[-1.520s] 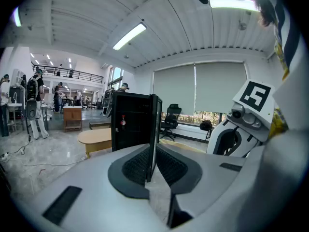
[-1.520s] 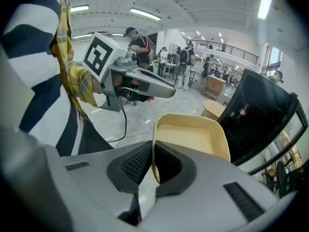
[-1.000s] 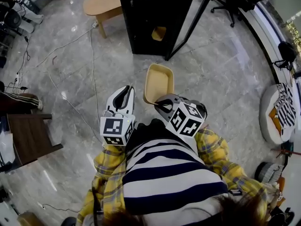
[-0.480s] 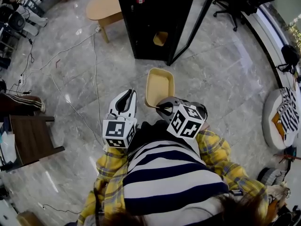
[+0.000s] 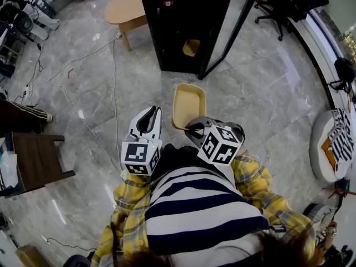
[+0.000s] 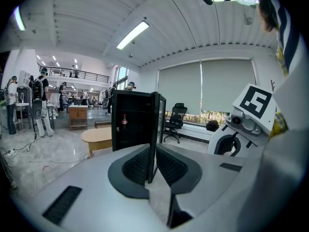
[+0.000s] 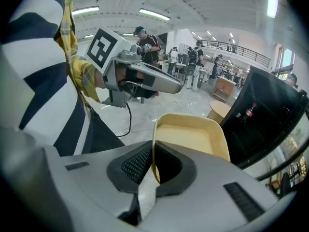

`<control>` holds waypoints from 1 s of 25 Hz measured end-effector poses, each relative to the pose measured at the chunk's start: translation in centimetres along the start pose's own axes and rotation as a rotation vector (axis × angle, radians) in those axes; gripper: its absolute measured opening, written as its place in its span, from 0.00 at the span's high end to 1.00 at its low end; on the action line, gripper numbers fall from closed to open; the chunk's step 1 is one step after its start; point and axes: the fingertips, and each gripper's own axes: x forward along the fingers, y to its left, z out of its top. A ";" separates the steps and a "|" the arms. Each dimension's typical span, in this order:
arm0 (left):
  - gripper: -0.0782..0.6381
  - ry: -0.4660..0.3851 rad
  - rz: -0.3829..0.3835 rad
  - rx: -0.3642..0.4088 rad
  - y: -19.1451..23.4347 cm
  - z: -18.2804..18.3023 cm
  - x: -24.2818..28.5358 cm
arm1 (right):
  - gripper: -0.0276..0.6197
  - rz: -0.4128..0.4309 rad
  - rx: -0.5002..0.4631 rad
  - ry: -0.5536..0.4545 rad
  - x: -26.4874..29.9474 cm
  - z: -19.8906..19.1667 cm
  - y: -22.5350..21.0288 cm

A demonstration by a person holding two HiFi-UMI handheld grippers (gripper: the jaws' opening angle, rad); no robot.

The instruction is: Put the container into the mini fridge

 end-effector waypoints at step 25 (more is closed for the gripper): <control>0.82 -0.009 -0.002 -0.028 5.8 0.8 5.8 | 0.91 0.035 -0.010 0.054 3.1 1.5 -6.4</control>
